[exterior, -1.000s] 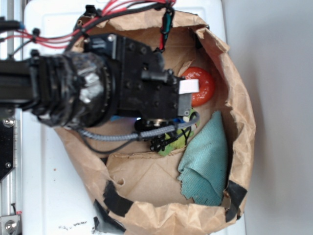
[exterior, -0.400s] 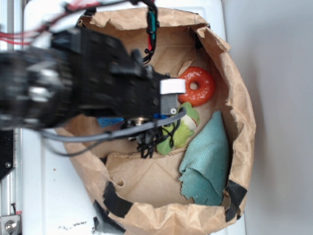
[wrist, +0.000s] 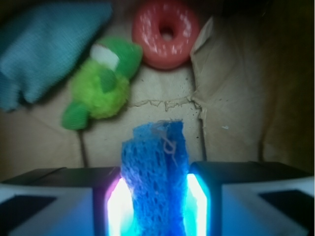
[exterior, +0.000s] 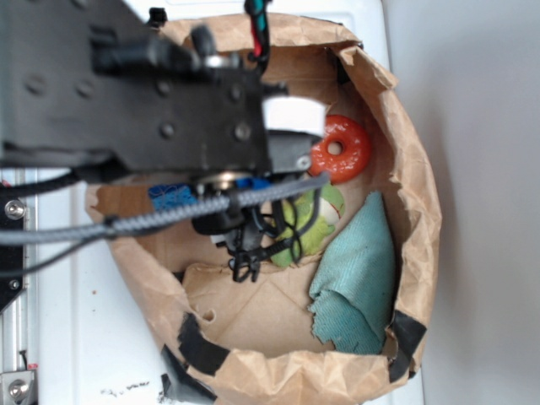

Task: Grab the blue sponge.

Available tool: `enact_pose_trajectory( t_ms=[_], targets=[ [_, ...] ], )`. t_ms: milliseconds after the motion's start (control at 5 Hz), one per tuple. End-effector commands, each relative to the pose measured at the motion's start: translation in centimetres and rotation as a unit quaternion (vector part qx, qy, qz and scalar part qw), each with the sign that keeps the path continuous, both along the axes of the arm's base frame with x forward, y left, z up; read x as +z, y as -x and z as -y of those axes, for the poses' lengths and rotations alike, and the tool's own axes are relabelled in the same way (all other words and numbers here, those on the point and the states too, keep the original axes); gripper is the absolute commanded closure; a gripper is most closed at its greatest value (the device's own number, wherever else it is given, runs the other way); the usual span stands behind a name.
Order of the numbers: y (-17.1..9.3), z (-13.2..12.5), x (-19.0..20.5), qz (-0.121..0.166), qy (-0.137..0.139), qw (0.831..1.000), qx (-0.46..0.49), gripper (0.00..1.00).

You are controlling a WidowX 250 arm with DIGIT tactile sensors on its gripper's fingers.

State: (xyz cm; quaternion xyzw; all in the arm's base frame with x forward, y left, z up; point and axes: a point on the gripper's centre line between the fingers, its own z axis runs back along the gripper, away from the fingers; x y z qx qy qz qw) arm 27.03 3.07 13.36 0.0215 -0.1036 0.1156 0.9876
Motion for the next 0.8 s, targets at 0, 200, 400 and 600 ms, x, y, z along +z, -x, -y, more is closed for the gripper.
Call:
enact_pose_trajectory(
  t_ms=[0,200,400,600],
  targets=[
    [-1.3,-0.5,4.4,0.052,0.017,0.999,-0.002,1.0],
    [-1.8,-0.2,5.2,0.078,0.023,0.997,0.004,1.0],
    [-2.7,0.1,5.4,0.098,0.027,0.995,0.01,1.0],
    [-2.7,0.1,5.4,0.098,0.027,0.995,0.01,0.0]
  ],
)
